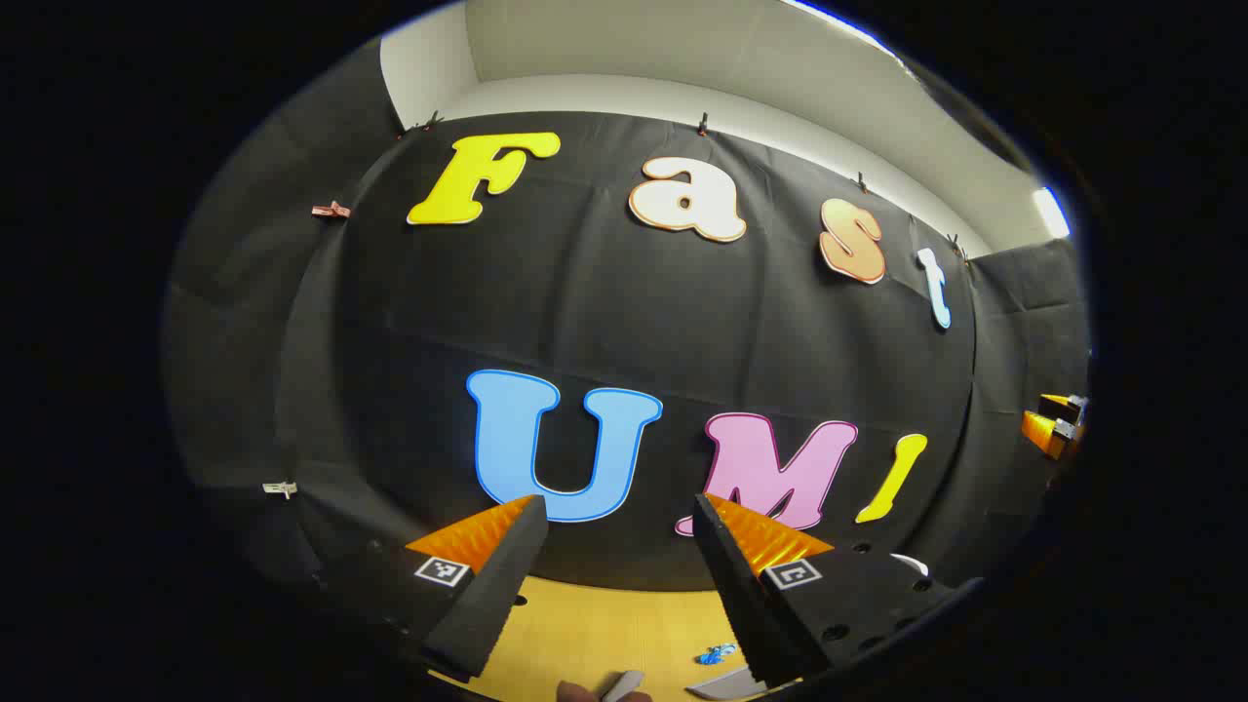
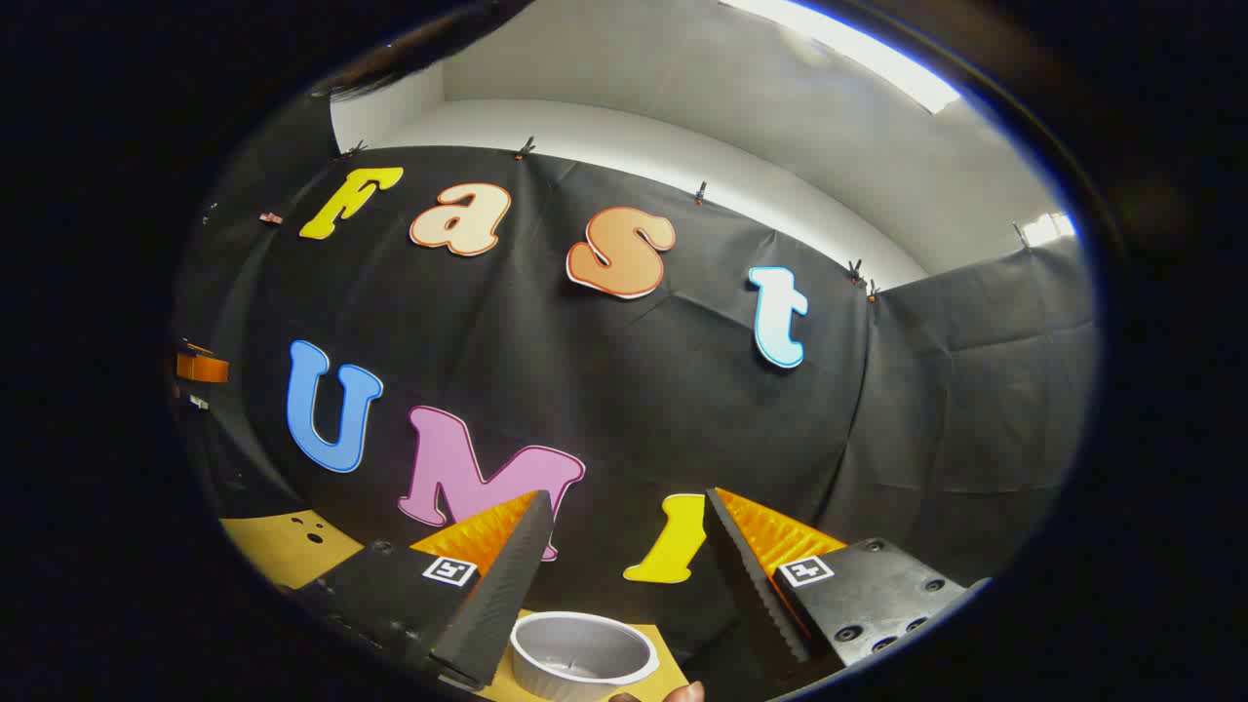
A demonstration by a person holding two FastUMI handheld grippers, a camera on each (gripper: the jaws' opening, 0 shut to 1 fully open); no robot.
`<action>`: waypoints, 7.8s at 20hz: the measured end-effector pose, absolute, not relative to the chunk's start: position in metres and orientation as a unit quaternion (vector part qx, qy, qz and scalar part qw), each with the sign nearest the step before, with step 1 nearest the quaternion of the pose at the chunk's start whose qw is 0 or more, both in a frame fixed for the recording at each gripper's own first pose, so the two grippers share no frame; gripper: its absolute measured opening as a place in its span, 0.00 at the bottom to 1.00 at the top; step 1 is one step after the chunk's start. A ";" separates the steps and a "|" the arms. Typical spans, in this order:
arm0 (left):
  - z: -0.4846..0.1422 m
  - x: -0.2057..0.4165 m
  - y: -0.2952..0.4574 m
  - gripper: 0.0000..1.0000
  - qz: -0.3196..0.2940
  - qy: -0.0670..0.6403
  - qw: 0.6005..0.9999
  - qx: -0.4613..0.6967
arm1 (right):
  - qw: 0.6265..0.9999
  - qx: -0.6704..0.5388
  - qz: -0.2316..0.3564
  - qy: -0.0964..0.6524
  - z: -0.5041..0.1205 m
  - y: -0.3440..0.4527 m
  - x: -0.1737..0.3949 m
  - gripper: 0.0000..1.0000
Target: Pick up the small broom and dustpan from the desktop, sweep the trash into the dustpan with the broom, and then empty the trash into the garbage bin.
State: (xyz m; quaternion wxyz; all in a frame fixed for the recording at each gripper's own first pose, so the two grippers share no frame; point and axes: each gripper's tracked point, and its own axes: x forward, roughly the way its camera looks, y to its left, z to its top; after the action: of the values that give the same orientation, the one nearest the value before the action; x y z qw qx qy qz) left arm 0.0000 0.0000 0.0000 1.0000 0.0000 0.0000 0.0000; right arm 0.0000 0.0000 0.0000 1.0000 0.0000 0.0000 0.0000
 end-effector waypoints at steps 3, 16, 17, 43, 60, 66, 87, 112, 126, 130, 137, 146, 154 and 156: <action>-0.003 0.003 -0.002 0.94 -0.009 0.001 1.000 0.001 | 1.000 0.002 0.004 0.000 -0.002 0.006 0.001 0.96; -0.013 0.006 -0.005 0.94 -0.026 0.005 0.999 0.020 | 0.999 -0.008 0.044 0.016 -0.017 0.047 0.003 0.96; -0.017 0.006 -0.006 0.95 -0.028 0.007 0.999 0.023 | 0.998 -0.008 0.052 0.024 -0.024 0.053 0.002 0.96; -0.201 -0.037 -0.006 0.95 -0.088 0.142 0.984 0.055 | 0.816 0.040 0.217 0.534 -0.378 0.235 -0.186 0.96; -0.232 -0.034 0.013 0.95 -0.066 0.179 0.980 0.056 | 0.650 -0.022 0.242 0.720 -0.552 0.299 -0.227 0.92; -0.248 -0.028 0.009 0.95 -0.057 0.196 0.977 0.066 | 0.629 -0.026 0.257 0.733 -0.561 0.309 -0.233 0.81; -0.530 -0.076 0.040 0.95 -0.072 0.646 0.744 0.153 | 0.631 -0.031 0.271 0.726 -0.558 0.308 -0.234 0.38; -0.581 0.087 -0.050 0.19 -0.261 0.591 0.685 0.336 | 0.623 -0.028 0.271 0.733 -0.551 0.301 -0.228 0.35; -0.579 0.034 -0.116 0.19 -0.433 0.596 0.606 0.300 | 0.645 -0.017 0.259 0.718 -0.559 0.304 -0.220 0.33; -0.565 0.024 -0.117 0.19 -0.445 0.599 0.603 0.282 | 0.671 -0.017 0.265 0.692 -0.560 0.304 -0.216 0.33; -0.538 0.040 -0.080 0.19 -0.357 0.573 0.691 0.260 | 0.701 0.007 0.275 0.658 -0.561 0.296 -0.218 0.33; -0.545 0.043 -0.025 0.19 -0.251 0.600 0.741 0.167 | 0.704 0.027 0.230 0.672 -0.539 0.316 -0.199 0.33; -0.545 0.040 -0.011 0.19 -0.247 0.589 0.756 0.141 | 0.701 0.071 0.166 0.689 -0.513 0.335 -0.186 0.33; -0.546 0.039 -0.009 0.19 -0.250 0.589 0.755 0.140 | 0.702 0.090 0.150 0.691 -0.505 0.339 -0.182 0.33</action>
State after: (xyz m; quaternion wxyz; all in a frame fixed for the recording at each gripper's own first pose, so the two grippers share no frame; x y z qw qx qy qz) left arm 0.0393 -0.0094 -0.5459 0.7554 0.1400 0.5894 -0.2498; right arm -0.1818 0.3392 -0.5053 0.7019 0.0896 0.6905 0.1498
